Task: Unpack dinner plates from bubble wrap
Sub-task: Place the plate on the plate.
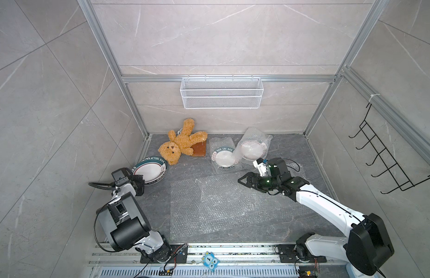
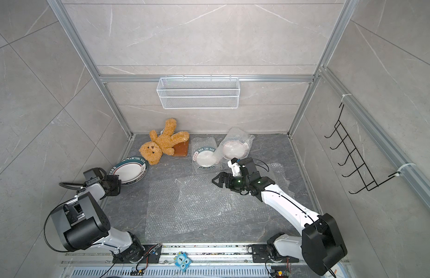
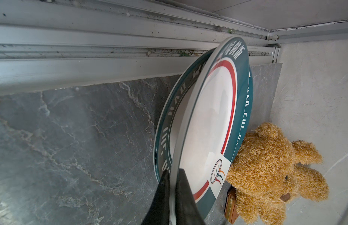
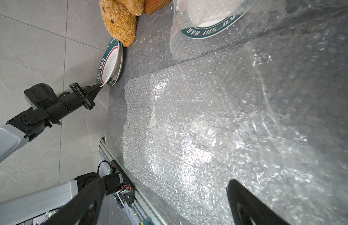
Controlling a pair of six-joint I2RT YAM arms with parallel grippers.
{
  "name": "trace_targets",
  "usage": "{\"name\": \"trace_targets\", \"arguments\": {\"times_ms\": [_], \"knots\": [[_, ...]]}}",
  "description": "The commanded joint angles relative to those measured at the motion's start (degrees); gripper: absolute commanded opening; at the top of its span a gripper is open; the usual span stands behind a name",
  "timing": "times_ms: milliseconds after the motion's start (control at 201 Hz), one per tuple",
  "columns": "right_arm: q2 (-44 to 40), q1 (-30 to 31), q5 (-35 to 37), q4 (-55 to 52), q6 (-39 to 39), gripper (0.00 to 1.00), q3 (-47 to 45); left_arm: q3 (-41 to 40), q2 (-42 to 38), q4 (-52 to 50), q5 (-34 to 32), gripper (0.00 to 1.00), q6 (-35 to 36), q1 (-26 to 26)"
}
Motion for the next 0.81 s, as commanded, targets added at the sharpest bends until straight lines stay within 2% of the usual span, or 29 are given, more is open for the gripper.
{"name": "trace_targets", "arguments": {"times_ms": [0, 294, 484, 543, 653, 803], "knots": [[1.1, -0.6, -1.5, 0.7, -0.9, 1.00, 1.9, 1.5, 0.8, -3.2, -0.1, 0.19, 2.8, -0.2], [2.7, -2.0, -2.9, 0.6, -1.3, 1.00, 3.7, 4.0, 0.3, -9.5, -1.8, 0.39, 6.4, -0.3], [3.7, -3.1, -3.6, 1.0, -1.0, 1.00, 4.0, 7.3, 0.7, -15.3, -2.2, 0.66, 7.8, -0.2], [4.0, -3.4, -3.8, 1.0, -1.0, 1.00, 4.4, 8.3, 0.1, -17.9, -2.4, 0.71, 8.4, -0.3], [4.6, -4.0, -4.2, 0.5, -1.0, 1.00, 5.4, 9.8, -2.6, -22.4, -1.6, 0.78, 10.6, -0.2], [5.1, -5.0, -3.8, 0.5, -0.4, 1.00, 6.4, 11.3, -9.9, -29.4, 1.0, 0.80, 15.6, -0.5]]}}
